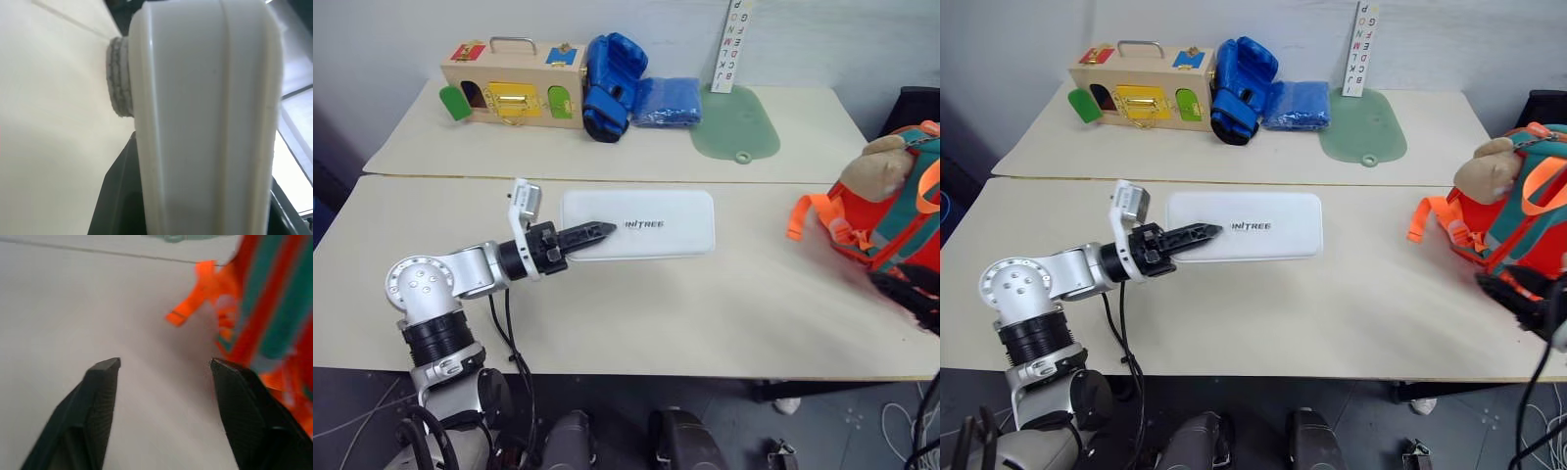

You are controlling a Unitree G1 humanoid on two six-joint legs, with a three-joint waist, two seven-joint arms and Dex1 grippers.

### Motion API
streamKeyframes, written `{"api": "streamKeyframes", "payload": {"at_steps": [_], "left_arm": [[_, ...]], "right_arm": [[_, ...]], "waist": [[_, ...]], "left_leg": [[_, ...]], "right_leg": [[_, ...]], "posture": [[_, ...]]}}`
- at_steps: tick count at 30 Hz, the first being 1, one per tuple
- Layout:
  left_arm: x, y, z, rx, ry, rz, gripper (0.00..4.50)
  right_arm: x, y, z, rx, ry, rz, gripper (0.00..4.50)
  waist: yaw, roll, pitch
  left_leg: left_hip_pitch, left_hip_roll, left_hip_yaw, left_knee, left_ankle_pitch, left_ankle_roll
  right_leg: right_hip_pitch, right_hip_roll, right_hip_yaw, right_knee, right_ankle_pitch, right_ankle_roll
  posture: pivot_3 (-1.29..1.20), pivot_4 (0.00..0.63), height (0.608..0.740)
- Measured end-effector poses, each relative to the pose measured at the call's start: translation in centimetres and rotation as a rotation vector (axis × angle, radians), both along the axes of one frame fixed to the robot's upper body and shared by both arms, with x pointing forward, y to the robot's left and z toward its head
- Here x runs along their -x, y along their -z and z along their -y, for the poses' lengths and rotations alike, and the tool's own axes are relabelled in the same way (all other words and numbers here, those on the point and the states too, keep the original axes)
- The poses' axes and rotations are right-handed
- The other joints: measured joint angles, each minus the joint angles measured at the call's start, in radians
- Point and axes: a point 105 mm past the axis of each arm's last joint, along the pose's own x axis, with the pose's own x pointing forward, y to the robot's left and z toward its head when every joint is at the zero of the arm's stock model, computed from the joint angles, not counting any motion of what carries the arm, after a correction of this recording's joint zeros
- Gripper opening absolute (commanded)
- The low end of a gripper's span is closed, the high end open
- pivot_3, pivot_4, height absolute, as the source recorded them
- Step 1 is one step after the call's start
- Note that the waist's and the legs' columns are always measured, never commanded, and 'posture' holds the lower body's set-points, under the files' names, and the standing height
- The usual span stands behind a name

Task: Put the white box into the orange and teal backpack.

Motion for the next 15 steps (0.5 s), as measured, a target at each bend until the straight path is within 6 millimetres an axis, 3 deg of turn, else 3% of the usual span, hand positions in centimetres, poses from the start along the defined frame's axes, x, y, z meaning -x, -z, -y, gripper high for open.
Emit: {"api": "streamKeyframes", "payload": {"at_steps": [2,6,14,15], "left_arm": [[0.2,-0.4,-0.4,0.000,-0.027,0.027,1.27],[0.2,-0.1,-0.1,-0.003,-0.056,0.019,1.27],[-0.1,-0.7,-0.3,-0.014,-0.101,0.053,1.27],[-0.2,-0.8,-0.5,-0.019,-0.113,0.059,1.27]], "right_arm": [[-0.4,-0.7,1.4,-0.029,0.055,0.026,4.48],[-3.4,-1.4,2.5,-0.086,0.102,0.081,4.48],[-11.3,-1.8,-0.4,-0.243,0.071,0.147,4.48],[-12.3,-2.0,-0.4,-0.247,0.078,0.158,4.30]], "waist": [[-0.009,0.000,0.000],[-0.023,0.000,0.000],[-0.023,0.000,0.000],[-0.022,0.000,0.000]], "left_leg": [[0.001,0.000,0.001,0.000,0.000,0.000],[0.001,0.001,0.001,-0.001,0.000,-0.002],[0.001,0.002,0.003,-0.001,0.002,-0.005],[0.001,0.002,0.003,-0.001,0.002,-0.005]], "right_leg": [[0.000,0.001,0.001,0.000,0.000,0.000],[-0.001,0.002,0.001,0.000,0.000,0.000],[-0.002,0.004,0.003,0.000,0.000,0.000],[-0.002,0.004,0.003,0.000,0.000,0.000]], "posture": [[0.00,0.150,0.740],[0.00,0.150,0.740],[0.00,0.150,0.740],[0.00,0.150,0.740]]}}
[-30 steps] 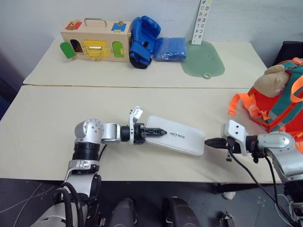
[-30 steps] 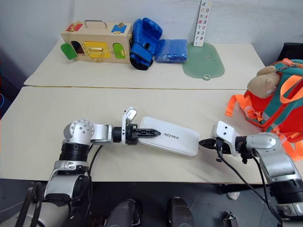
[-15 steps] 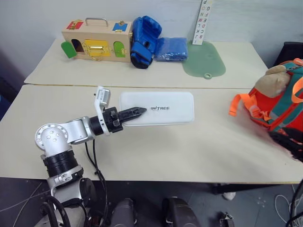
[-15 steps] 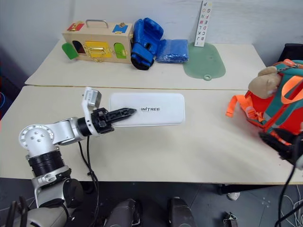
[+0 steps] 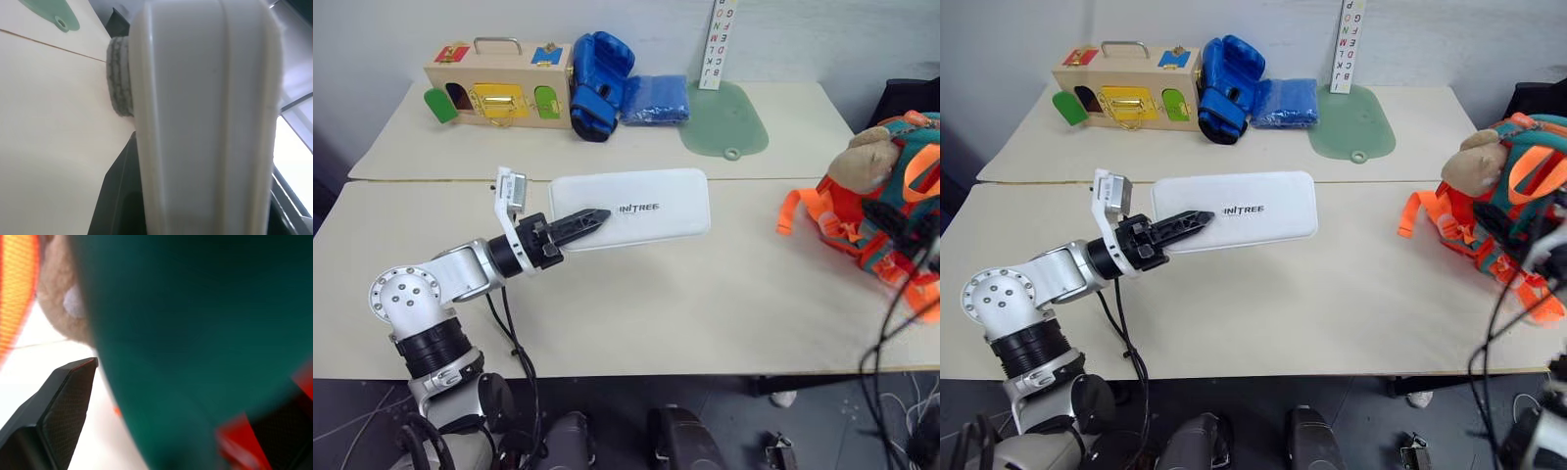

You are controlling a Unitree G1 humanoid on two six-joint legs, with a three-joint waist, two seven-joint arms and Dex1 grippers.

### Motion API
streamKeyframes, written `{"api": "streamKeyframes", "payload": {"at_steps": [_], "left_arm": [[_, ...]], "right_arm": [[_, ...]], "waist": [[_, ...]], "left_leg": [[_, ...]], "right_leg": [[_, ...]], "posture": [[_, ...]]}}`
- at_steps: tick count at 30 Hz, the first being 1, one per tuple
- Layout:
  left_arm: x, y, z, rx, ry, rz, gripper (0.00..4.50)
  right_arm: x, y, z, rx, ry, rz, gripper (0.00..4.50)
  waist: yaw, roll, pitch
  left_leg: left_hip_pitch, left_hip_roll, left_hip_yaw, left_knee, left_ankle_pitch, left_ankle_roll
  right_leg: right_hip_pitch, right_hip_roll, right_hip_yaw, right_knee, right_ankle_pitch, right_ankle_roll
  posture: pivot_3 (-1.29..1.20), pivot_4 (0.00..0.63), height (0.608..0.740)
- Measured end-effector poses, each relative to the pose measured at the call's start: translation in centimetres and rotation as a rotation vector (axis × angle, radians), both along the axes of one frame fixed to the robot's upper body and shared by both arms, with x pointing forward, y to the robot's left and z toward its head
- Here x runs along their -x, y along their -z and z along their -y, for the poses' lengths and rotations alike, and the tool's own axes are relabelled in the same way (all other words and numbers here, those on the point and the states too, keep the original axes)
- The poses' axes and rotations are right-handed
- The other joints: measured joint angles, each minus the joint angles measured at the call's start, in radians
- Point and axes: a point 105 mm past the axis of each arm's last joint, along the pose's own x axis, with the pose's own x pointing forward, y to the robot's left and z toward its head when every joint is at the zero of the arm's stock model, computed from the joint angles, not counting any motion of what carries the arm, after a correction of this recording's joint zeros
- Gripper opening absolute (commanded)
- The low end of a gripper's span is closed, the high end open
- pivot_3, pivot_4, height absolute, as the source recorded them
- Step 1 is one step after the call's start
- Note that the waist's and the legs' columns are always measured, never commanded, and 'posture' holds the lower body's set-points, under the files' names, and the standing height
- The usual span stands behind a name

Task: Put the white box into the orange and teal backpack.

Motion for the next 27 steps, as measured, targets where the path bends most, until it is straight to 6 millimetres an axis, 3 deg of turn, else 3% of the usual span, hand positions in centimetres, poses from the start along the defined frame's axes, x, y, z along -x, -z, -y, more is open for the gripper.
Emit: {"api": "streamKeyframes", "payload": {"at_steps": [2,13,16,18,22,25,27], "left_arm": [[-0.1,-0.1,-0.4,-0.013,-0.019,0.006,1.27],[-0.4,0.0,-2.2,-0.036,-0.102,0.013,1.27],[-0.9,-0.2,-2.7,-0.035,-0.152,0.027,1.27],[-1.3,-0.5,-3.5,-0.052,-0.203,0.043,1.27],[-2.4,-2.5,-5.8,-0.071,-0.304,0.104,1.27],[-3.0,-4.6,-7.2,-0.070,-0.357,0.176,1.27],[-3.2,-5.5,-7.7,-0.070,-0.365,0.215,1.27]], "right_arm": [[-0.8,-0.2,0.0,-0.005,0.004,0.016,3.91],[-1.7,0.6,-2.4,0.036,-0.146,0.038,0.09],[-1.2,-0.2,-4.8,0.048,-0.295,0.059,0.02],[-0.3,-1.4,-7.9,0.051,-0.473,0.081,0.02],[3.0,-3.8,-14.8,0.071,-0.872,0.094,0.02],[5.8,-4.8,-18.6,0.082,-1.116,0.099,0.02],[6.9,-5.1,-20.1,0.074,-1.220,0.091,0.02]], "waist": [[0.001,0.000,0.000],[-0.002,0.000,0.000],[-0.004,0.000,0.000],[-0.006,0.000,0.000],[-0.006,0.000,0.001],[-0.004,0.000,0.001],[-0.002,0.000,0.001]], "left_leg": [[0.000,0.000,0.000,0.000,0.000,0.000],[0.000,0.001,0.000,0.000,0.000,0.000],[0.000,0.002,0.001,0.000,0.000,-0.001],[0.000,0.003,0.001,-0.001,0.000,-0.002],[0.000,0.010,0.001,0.000,-0.002,-0.007],[0.000,0.013,0.000,0.000,-0.004,-0.010],[0.000,0.013,0.001,0.000,-0.005,-0.010]], "right_leg": [[0.000,0.000,0.000,0.000,0.000,0.000],[0.000,0.000,0.000,-0.001,0.000,0.000],[0.000,0.001,0.000,-0.001,0.000,0.000],[-0.001,0.003,0.001,0.000,0.000,0.000],[-0.001,0.010,0.002,-0.001,-0.001,-0.002],[-0.001,0.012,0.001,-0.001,-0.002,-0.005],[-0.002,0.012,0.001,-0.001,-0.003,-0.006]], "posture": [[0.00,0.150,0.740],[0.00,0.150,0.740],[0.00,0.150,0.740],[0.00,0.150,0.740],[0.00,0.150,0.740],[0.00,0.150,0.740],[0.00,0.150,0.740]]}}
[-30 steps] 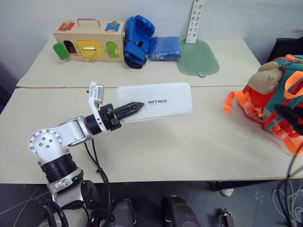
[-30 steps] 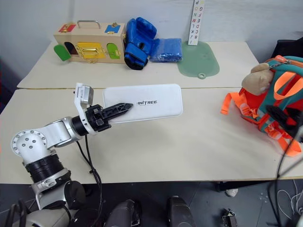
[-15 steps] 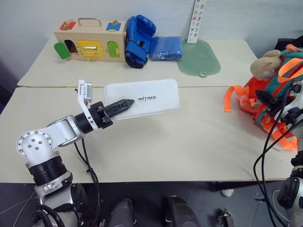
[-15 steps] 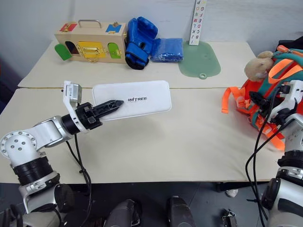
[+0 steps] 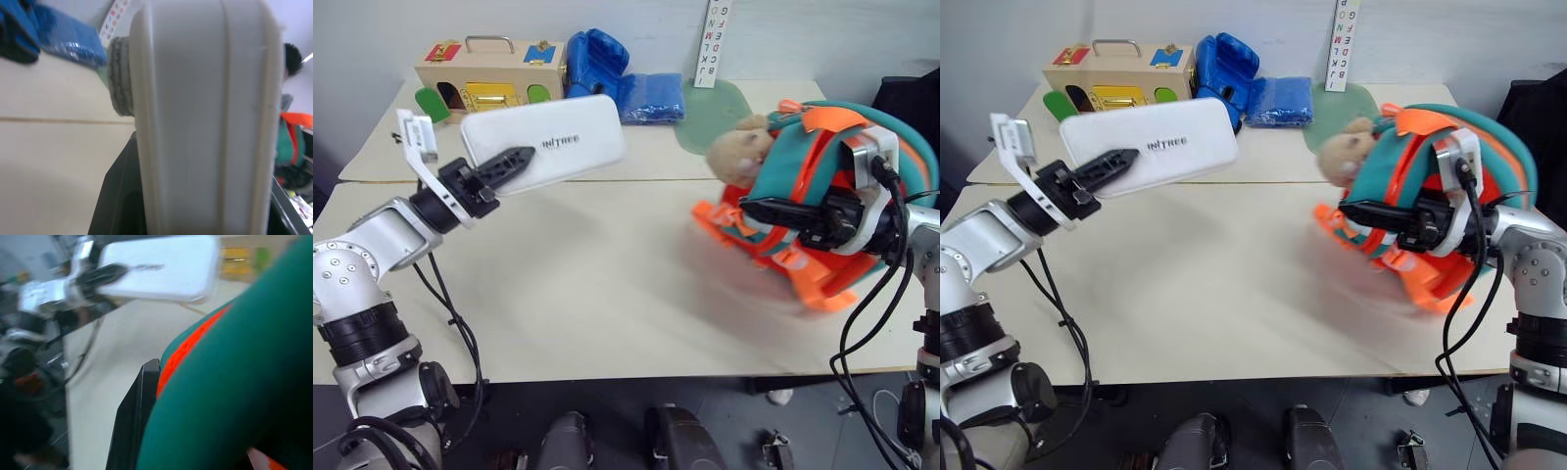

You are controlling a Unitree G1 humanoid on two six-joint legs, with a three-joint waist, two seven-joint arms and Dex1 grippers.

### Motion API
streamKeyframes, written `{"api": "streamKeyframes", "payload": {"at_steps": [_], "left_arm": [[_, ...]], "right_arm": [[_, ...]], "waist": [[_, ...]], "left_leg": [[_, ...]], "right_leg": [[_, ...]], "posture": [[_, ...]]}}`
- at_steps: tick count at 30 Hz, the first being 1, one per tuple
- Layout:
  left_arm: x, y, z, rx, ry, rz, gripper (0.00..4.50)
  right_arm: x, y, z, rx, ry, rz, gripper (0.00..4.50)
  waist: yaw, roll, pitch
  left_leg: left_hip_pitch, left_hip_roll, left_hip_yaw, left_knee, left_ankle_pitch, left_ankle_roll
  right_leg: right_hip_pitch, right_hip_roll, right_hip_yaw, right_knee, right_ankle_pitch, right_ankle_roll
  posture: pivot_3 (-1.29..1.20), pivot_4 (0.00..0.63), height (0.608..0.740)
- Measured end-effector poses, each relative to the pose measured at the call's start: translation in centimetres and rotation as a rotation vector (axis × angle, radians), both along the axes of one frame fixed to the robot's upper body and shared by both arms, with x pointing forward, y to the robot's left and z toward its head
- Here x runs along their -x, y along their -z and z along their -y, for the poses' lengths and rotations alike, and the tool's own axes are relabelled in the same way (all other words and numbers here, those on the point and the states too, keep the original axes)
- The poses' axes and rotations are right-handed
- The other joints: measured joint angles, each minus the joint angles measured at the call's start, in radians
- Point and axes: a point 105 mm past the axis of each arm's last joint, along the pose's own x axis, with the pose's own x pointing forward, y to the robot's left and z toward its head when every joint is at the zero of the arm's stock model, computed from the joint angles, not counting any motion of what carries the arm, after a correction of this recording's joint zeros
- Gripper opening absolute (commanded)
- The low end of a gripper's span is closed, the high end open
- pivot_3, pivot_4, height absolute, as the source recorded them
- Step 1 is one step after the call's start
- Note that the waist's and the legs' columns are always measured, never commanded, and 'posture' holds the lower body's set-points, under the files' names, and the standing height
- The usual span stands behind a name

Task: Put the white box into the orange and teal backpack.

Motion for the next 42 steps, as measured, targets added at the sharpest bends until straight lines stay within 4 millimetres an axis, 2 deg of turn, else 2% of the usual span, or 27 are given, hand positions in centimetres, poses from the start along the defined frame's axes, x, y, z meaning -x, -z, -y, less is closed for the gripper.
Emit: {"api": "streamKeyframes", "payload": {"at_steps": [5,7,11,16,18,22,28,32,36,42], "left_arm": [[0.0,-2.2,-0.2,-0.015,0.030,0.099,1.27],[0.6,-3.0,0.5,-0.031,0.085,0.155,1.27],[1.3,-3.1,2.1,-0.064,0.178,0.194,1.27],[1.8,-2.7,4.4,-0.128,0.273,0.235,1.27],[2.2,-2.0,5.9,-0.198,0.335,0.263,1.27],[2.5,-0.7,7.1,-0.305,0.443,0.288,1.27],[0.3,-0.5,9.6,-0.411,0.543,0.346,1.27],[-0.5,-0.4,11.0,-0.497,0.603,0.394,1.27],[-0.6,-0.4,11.4,-0.564,0.652,0.420,1.27],[-0.7,-0.7,10.2,-0.661,0.706,0.437,1.27]], "right_arm": [[2.7,-1.5,-2.3,-0.001,-0.204,-0.006,0.02],[4.1,-1.2,-3.0,0.029,-0.285,-0.018,0.02],[5.5,-0.4,-3.0,0.047,-0.358,-0.073,0.02],[5.6,-0.3,-2.8,0.047,-0.358,-0.076,0.02],[5.3,0.3,-2.6,0.056,-0.337,-0.077,0.02],[4.8,1.7,-2.2,0.073,-0.294,-0.090,0.02],[4.7,2.6,-1.8,0.101,-0.271,-0.082,0.02],[4.6,2.2,-2.0,0.109,-0.274,-0.062,0.02],[4.5,2.2,-2.2,0.118,-0.273,-0.053,0.02],[4.5,2.7,-2.5,0.131,-0.261,-0.053,0.02]], "waist": [[0.005,0.000,0.000],[0.005,0.000,0.000],[0.007,0.000,0.000],[0.005,0.000,0.000],[0.005,0.000,0.000],[0.006,0.000,0.000],[0.022,-0.001,0.000],[0.029,-0.001,0.000],[0.029,-0.001,0.000],[0.027,-0.001,0.000]], "left_leg": [[-0.006,0.000,-0.001,0.001,-0.001,0.001],[-0.013,0.000,-0.001,0.002,-0.001,0.002],[-0.016,0.000,0.000,0.004,-0.002,0.004],[-0.015,0.000,0.000,0.005,-0.002,0.005],[-0.015,0.000,0.001,0.005,-0.002,0.005],[-0.014,0.000,0.002,0.005,-0.002,0.005],[-0.015,-0.001,0.002,0.008,-0.002,0.008],[-0.015,-0.001,0.003,0.008,-0.002,0.008],[-0.015,-0.001,0.003,0.007,-0.003,0.008],[-0.016,0.000,0.004,0.008,-0.003,0.009]], "right_leg": [[-0.006,-0.001,-0.001,0.000,0.000,0.000],[-0.012,-0.001,-0.001,0.001,0.000,0.000],[-0.015,-0.002,0.000,0.002,0.000,0.000],[-0.014,-0.002,0.000,0.002,0.000,0.000],[-0.014,-0.001,0.001,0.002,0.000,0.000],[-0.014,-0.001,0.001,0.003,0.000,0.000],[-0.013,-0.001,0.002,0.003,0.001,0.001],[-0.014,-0.001,0.003,0.003,0.001,0.001],[-0.015,0.000,0.003,0.003,0.000,0.000],[-0.016,0.000,0.003,0.003,0.000,0.000]], "posture": [[0.00,0.150,0.740],[0.00,0.150,0.740],[0.00,0.150,0.740],[0.00,0.150,0.740],[0.00,0.150,0.740],[0.00,0.150,0.740],[0.00,0.150,0.740],[0.00,0.150,0.740],[0.00,0.150,0.740],[0.00,0.150,0.740]]}}
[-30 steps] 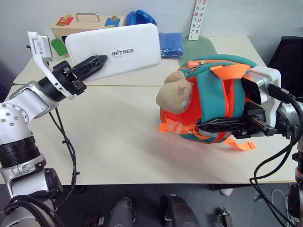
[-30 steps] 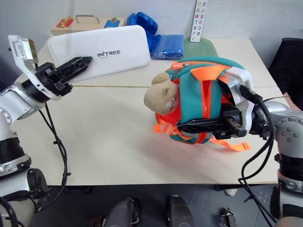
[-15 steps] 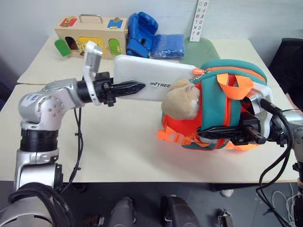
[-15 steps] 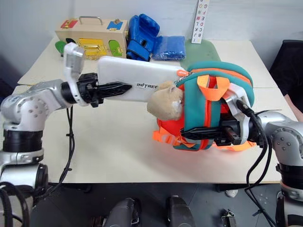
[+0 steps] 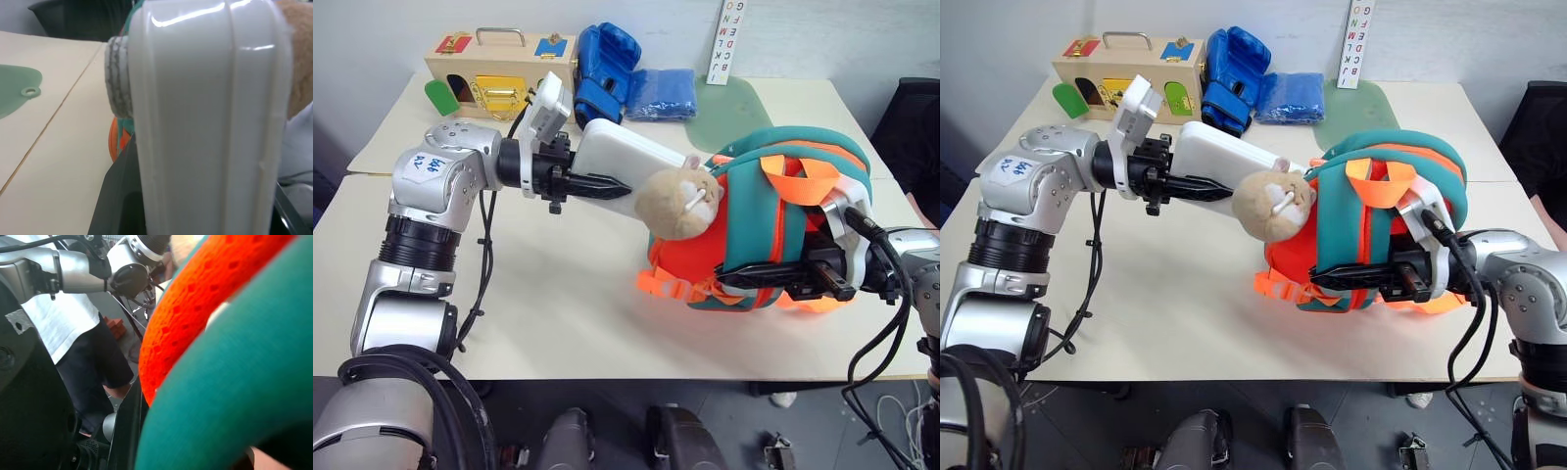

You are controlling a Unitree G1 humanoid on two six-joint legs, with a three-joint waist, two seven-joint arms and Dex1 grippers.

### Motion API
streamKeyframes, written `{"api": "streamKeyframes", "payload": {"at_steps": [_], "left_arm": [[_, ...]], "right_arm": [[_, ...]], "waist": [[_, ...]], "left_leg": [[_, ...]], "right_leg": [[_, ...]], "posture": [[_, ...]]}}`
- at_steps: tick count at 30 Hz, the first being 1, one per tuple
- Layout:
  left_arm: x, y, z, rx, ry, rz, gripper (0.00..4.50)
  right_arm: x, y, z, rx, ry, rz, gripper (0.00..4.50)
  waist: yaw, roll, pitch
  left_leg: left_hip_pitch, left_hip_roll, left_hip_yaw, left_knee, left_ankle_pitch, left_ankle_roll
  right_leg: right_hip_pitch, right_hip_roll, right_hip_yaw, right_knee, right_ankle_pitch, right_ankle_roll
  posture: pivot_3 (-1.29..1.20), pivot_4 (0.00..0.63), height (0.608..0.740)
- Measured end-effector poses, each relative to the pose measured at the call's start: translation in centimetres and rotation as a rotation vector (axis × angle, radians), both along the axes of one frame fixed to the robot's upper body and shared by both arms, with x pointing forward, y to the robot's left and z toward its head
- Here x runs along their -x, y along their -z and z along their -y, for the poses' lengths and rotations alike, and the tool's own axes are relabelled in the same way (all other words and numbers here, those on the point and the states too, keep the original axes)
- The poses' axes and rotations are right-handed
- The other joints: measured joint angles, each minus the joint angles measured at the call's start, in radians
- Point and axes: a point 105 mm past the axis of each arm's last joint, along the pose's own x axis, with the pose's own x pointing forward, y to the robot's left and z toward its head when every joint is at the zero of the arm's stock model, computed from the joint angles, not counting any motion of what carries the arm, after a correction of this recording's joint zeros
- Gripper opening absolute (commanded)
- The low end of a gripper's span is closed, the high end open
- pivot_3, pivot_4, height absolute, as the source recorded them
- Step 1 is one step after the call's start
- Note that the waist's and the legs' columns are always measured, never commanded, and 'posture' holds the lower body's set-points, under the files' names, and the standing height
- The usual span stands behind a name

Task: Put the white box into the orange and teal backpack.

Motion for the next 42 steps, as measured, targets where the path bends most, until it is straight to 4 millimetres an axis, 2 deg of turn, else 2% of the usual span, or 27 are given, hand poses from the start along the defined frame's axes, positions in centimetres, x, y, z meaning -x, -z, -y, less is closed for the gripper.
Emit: {"api": "streamKeyframes", "payload": {"at_steps": [4,8,10,15,20,23,25,29,31,34,38,42], "left_arm": [[0.1,-1.3,-2.3,-0.038,-0.010,-0.001,1.27],[0.1,-0.8,-1.2,-0.038,0.028,-0.003,1.27],[-0.2,-0.4,0.2,-0.022,0.039,-0.002,1.27],[-1.2,2.2,5.8,0.115,0.012,-0.051,1.27],[-0.9,4.1,10.1,0.194,-0.003,-0.076,1.27],[-0.8,5.1,12.7,0.185,-0.017,-0.050,1.27],[-0.9,5.6,13.5,0.180,-0.034,-0.048,1.98],[-1.4,5.7,12.4,0.152,-0.065,-0.045,3.08],[-1.4,5.5,10.9,0.122,-0.076,-0.031,3.61],[-0.8,5.0,7.2,0.106,-0.085,-0.051,4.45],[0.5,3.9,4.3,0.115,-0.086,-0.076,4.45],[1.5,2.6,2.1,0.103,-0.110,-0.017,4.45]], "right_arm": [[0.0,0.2,-0.1,0.007,0.006,0.005,0.02],[-0.1,0.2,0.0,0.009,0.016,0.009,0.02],[-0.1,0.2,-0.1,0.011,0.023,0.013,0.02],[-0.2,0.2,-0.4,-0.003,0.032,0.021,0.02],[0.0,0.3,-0.7,-0.002,0.040,0.025,0.02],[0.1,0.4,-0.9,-0.002,0.041,0.026,0.02],[0.0,0.4,-0.9,-0.004,0.056,0.028,0.00],[0.0,0.4,-1.1,-0.008,0.063,0.030,0.00],[0.0,0.4,-1.3,-0.018,0.063,0.030,0.00],[-0.1,0.5,-1.5,-0.034,0.068,0.027,0.00],[-0.3,0.6,-1.6,-0.049,0.077,0.025,0.00],[-0.4,0.8,-1.6,-0.057,0.088,0.020,0.00]], "waist": [[-0.013,0.000,0.000],[-0.016,0.000,0.000],[-0.013,0.000,0.000],[-0.001,0.000,0.000],[-0.002,0.000,0.000],[0.003,0.000,0.000],[0.004,0.000,0.000],[0.001,0.000,0.000],[-0.005,0.000,0.000],[-0.022,0.000,0.000],[-0.022,0.000,0.000],[-0.021,0.000,0.000]], "left_leg": [[0.000,0.001,0.001,0.000,0.000,0.000],[0.000,0.000,0.001,0.001,0.000,0.000],[0.000,0.000,0.001,0.002,0.000,0.001],[-0.002,0.000,0.000,0.005,-0.001,0.002],[-0.001,0.001,0.000,0.005,-0.001,0.001],[-0.001,0.000,0.000,0.007,-0.001,0.002],[-0.001,0.000,0.000,0.008,-0.001,0.002],[-0.001,0.001,0.000,0.008,-0.001,0.002],[0.000,0.001,0.000,0.007,-0.001,0.002],[0.001,0.002,0.000,0.005,0.000,0.000],[0.001,0.002,0.000,0.005,0.000,0.000],[0.001,0.001,0.000,0.006,0.000,0.000]], "right_leg": [[-0.001,0.001,0.001,0.001,0.000,0.000],[-0.001,0.000,0.001,0.002,0.000,0.000],[0.000,-0.001,0.001,0.002,0.000,0.000],[-0.001,-0.001,0.001,0.003,0.000,0.001],[-0.001,0.000,0.001,0.005,0.001,0.001],[0.000,0.000,0.002,0.005,0.001,0.001],[0.001,0.000,0.002,0.004,0.001,0.002],[0.001,0.000,0.002,0.005,0.001,0.002],[0.001,0.000,0.002,0.005,0.001,0.002],[0.000,0.000,0.002,0.006,0.000,0.001],[0.000,0.000,0.002,0.007,0.000,0.000],[0.001,0.000,0.002,0.007,0.000,0.001]], "posture": [[0.00,0.150,0.740],[0.00,0.150,0.740],[0.00,0.150,0.740],[0.00,0.150,0.740],[0.00,0.150,0.740],[0.00,0.150,0.740],[0.00,0.150,0.740],[0.00,0.150,0.740],[0.00,0.150,0.740],[0.00,0.150,0.740],[0.00,0.150,0.740],[0.00,0.150,0.740]]}}
